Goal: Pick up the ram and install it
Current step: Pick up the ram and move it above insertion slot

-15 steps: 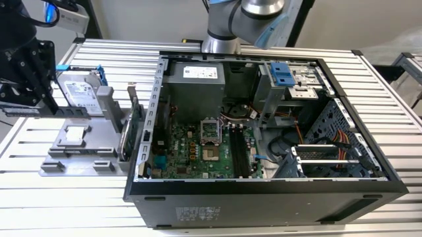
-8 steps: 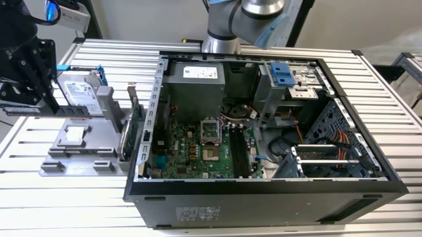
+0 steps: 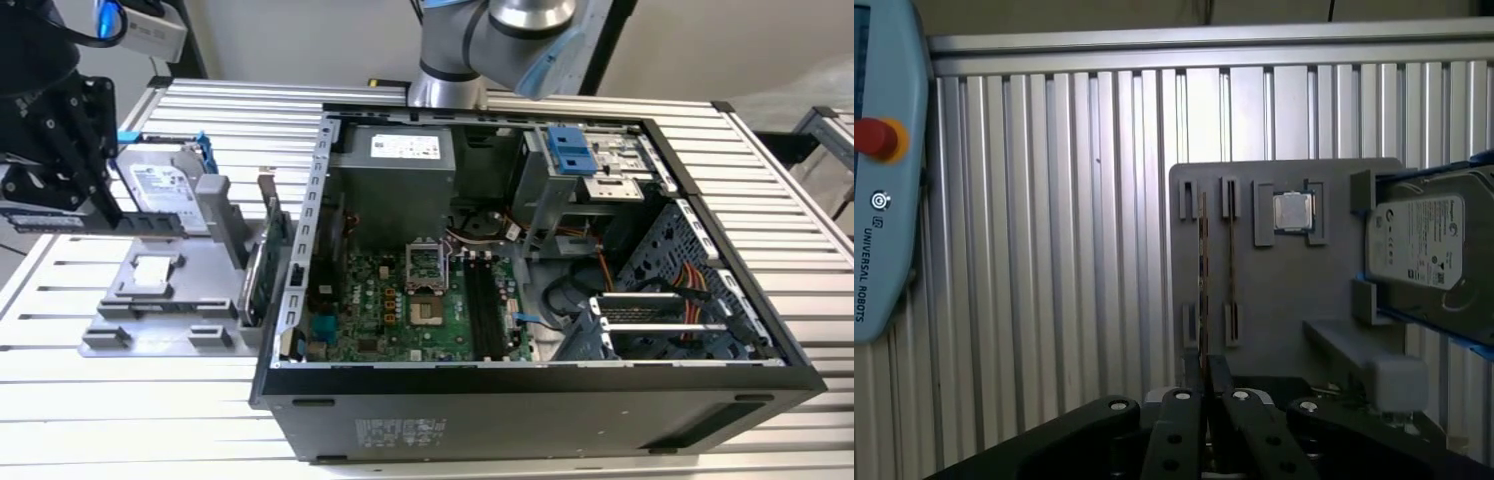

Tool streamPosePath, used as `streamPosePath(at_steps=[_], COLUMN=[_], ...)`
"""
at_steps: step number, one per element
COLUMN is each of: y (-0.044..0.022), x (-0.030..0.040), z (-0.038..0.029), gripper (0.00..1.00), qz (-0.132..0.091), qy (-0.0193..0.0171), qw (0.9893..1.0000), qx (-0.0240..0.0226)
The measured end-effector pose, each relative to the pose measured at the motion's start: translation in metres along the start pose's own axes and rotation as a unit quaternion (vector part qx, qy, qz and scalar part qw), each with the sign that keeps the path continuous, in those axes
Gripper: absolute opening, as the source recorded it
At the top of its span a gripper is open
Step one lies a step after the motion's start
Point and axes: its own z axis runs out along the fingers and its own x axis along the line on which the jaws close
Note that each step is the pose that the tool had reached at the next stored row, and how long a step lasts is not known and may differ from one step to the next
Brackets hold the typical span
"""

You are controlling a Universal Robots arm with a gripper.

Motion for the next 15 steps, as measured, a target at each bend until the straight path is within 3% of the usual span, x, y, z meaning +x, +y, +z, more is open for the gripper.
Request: streamPosePath(at_steps=[15], y=[-0.0042], x=[-0.0004], z=[-0.0056], gripper=[0.00], qz=[0.000], qy=[0.0000], qw=[1.0000], qx=[0.0002])
